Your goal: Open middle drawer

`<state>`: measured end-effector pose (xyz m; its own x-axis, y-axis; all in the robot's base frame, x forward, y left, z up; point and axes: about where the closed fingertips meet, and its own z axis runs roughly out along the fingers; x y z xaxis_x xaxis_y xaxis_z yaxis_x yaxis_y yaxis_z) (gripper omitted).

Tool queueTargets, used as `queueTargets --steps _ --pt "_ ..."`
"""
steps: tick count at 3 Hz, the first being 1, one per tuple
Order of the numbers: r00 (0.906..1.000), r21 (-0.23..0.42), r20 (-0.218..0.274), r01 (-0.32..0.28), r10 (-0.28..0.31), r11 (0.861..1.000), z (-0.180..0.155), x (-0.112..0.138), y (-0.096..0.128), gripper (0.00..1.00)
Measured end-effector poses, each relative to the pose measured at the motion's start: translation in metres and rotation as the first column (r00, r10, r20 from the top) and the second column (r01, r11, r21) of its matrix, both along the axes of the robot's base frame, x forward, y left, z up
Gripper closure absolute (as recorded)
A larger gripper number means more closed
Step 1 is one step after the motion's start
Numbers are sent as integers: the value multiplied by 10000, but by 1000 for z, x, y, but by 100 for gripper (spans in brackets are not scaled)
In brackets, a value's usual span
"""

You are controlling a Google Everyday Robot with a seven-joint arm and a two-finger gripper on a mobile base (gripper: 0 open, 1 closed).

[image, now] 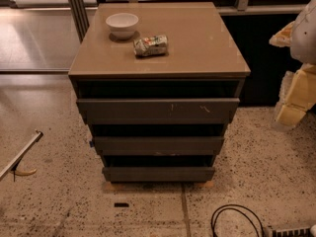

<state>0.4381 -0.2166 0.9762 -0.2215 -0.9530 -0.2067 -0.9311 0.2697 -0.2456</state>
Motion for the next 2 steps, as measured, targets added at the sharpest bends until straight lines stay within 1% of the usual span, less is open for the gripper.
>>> queueTargets --steps 1,2 --pt "10000 1 1 0 0 10000 0 0 0 0" --pt "9999 289 151 -22 18 9996 -19 6 -1 0"
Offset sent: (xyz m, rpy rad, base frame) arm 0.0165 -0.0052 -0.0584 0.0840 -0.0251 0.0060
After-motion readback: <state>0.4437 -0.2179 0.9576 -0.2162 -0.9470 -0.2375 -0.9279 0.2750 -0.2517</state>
